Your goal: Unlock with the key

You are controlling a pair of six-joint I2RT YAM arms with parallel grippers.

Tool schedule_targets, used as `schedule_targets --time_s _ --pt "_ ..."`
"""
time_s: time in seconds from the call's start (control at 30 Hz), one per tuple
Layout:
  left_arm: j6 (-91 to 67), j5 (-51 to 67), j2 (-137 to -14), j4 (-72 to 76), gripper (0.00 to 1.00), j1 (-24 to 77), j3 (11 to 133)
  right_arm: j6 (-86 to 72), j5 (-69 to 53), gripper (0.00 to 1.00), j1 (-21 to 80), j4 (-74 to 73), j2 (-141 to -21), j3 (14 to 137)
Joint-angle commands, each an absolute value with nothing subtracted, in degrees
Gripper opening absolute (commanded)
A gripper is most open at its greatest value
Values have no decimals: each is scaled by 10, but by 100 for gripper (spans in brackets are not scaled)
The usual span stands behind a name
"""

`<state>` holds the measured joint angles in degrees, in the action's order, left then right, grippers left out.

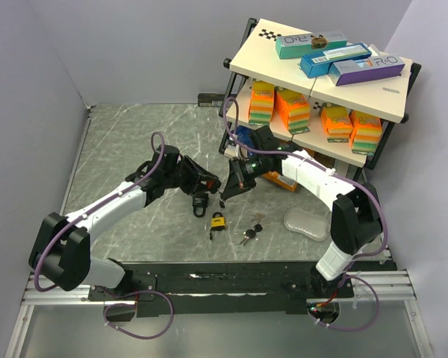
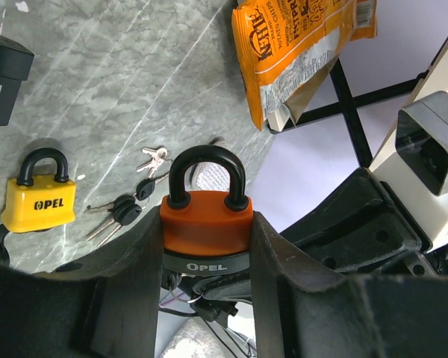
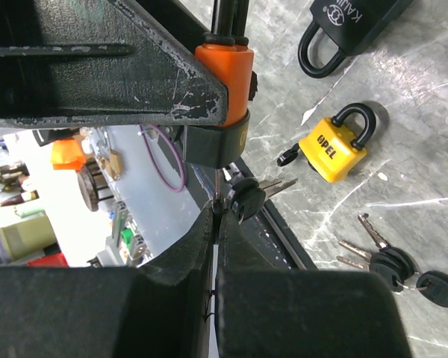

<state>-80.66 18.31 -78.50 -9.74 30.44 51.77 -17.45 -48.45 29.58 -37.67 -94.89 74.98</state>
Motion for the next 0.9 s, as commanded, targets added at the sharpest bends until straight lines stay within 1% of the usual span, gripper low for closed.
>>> schedule_targets --time_s 0.0,0.43,0.87 --pt "-806 224 -780 -67 1 321 537 -185 -500 0 291 -338 -961 782" --pt "-802 229 -778 -55 1 330 536 -203 -471 0 292 -330 -968 796" --pt "-795 250 -795 -38 1 335 546 -235 -445 0 270 -258 -973 812"
